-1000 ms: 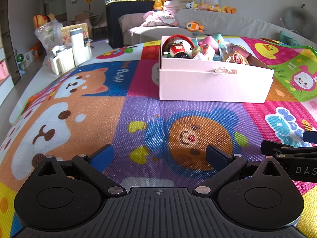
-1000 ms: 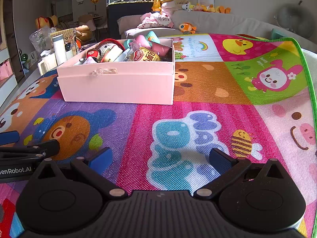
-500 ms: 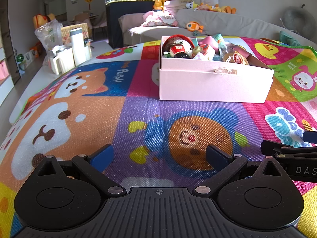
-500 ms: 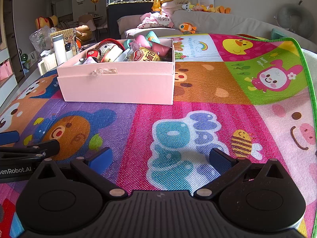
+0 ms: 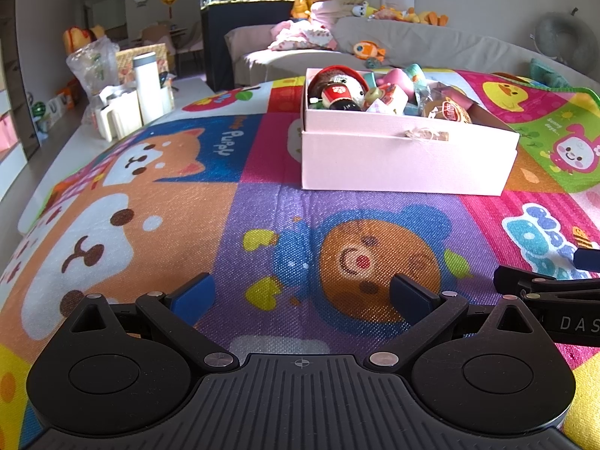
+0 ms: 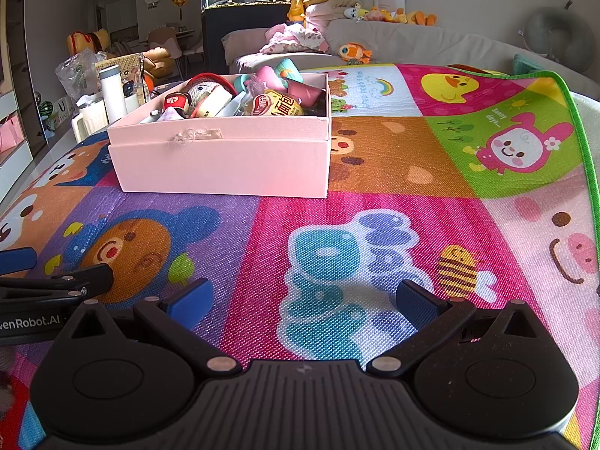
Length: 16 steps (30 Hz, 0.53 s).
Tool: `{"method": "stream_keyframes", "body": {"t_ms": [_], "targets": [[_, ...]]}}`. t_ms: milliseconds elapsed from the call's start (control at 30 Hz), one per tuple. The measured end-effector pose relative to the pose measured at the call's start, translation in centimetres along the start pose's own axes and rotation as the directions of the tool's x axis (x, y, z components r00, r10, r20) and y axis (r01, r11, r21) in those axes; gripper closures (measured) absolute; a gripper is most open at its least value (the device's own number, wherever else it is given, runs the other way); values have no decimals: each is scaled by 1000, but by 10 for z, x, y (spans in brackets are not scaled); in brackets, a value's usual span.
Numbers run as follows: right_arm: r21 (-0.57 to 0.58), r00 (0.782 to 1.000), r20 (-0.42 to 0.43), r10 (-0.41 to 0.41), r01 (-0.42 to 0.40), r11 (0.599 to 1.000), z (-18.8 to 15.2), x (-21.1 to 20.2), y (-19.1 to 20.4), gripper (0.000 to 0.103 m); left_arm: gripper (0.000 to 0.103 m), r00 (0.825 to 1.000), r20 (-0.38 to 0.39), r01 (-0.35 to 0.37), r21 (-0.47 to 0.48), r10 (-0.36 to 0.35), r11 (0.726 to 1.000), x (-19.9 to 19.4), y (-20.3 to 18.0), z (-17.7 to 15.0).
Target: Organize objects
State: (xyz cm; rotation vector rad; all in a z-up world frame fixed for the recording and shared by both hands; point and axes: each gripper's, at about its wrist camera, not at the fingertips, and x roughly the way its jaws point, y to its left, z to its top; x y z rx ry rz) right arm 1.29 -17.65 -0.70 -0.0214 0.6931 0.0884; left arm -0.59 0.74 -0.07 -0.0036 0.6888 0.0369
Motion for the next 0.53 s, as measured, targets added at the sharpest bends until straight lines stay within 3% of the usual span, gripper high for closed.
{"method": "stream_keyframes", "body": {"t_ms": [533], "targets": [[0, 1000, 0, 0, 0, 1000, 0, 0, 1, 0, 1, 1000, -1, -2, 1, 2, 1000, 0, 1, 0]]}}
